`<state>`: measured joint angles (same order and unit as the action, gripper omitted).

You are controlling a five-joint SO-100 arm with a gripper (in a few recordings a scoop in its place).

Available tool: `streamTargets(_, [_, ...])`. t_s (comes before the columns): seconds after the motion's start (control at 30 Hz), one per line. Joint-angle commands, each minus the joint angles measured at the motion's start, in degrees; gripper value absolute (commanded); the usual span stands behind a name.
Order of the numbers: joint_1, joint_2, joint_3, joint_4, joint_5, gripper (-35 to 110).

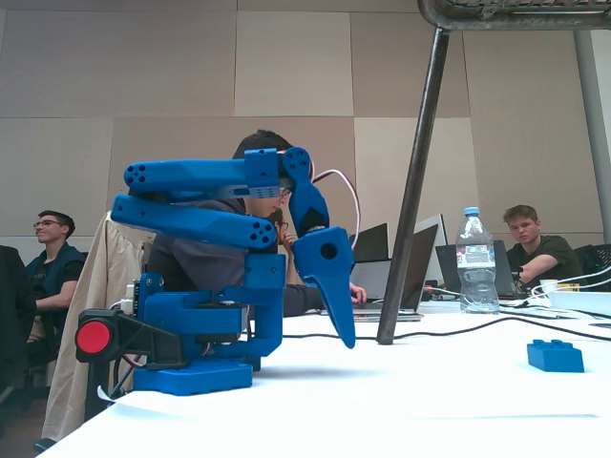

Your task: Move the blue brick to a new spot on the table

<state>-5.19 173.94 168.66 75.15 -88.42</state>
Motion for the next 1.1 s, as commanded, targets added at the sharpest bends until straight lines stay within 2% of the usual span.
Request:
streamTargets(0.0, [0.3, 5.6, 3.2, 1.1, -1.1, 0])
streamTargets(0.3, [-1.7, 17.2, 10.1, -1.1, 1.9, 0])
streamTargets(0.53, [1.9, 17.3, 14.1, -2.9, 1.7, 0])
streamTargets(1.07, [1.2, 17.4, 14.3, -3.2, 2.7, 1])
